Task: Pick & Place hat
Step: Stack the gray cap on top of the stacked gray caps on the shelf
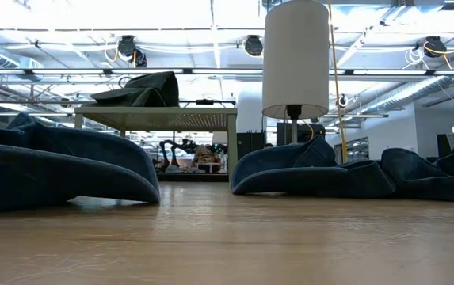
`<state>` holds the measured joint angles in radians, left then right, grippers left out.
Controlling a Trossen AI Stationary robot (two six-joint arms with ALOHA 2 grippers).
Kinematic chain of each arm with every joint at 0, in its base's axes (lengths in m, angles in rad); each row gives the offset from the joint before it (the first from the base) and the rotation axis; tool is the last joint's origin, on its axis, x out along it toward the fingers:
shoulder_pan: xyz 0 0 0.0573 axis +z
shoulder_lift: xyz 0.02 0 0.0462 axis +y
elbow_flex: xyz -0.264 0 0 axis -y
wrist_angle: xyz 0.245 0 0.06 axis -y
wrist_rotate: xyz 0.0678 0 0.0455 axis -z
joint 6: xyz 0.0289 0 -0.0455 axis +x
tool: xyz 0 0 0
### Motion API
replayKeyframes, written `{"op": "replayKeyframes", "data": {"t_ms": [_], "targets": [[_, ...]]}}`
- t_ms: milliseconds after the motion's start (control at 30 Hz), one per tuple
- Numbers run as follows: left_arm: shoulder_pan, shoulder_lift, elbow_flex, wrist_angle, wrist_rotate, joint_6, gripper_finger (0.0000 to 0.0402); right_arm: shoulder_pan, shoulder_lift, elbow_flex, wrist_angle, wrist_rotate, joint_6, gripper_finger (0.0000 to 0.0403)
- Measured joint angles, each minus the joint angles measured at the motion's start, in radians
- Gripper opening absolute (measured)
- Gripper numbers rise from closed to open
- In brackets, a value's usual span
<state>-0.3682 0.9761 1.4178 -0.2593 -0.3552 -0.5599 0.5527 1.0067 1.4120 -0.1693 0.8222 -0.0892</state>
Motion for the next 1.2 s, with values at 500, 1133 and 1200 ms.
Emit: {"op": "replayKeyframes", "data": {"t_ms": [500, 1133, 1200], "targets": [[0.213, 0.144, 0.000, -0.003, 0.245, -0.003, 0.0216, -0.358, 0.110, 0.000, -0.265, -0.650, 0.314, 0.0004], [0.279, 0.241, 0.000, -0.127, 0.591, -0.127, 0.0216, -0.320, 0.163, 0.000, -0.315, -0.697, 0.467, 0.0003], [0.279, 0.240, 0.000, -0.125, 0.586, -0.130, 0.0216, -0.313, 0.165, 0.000, -0.317, -0.697, 0.467, 0.0003]]}}
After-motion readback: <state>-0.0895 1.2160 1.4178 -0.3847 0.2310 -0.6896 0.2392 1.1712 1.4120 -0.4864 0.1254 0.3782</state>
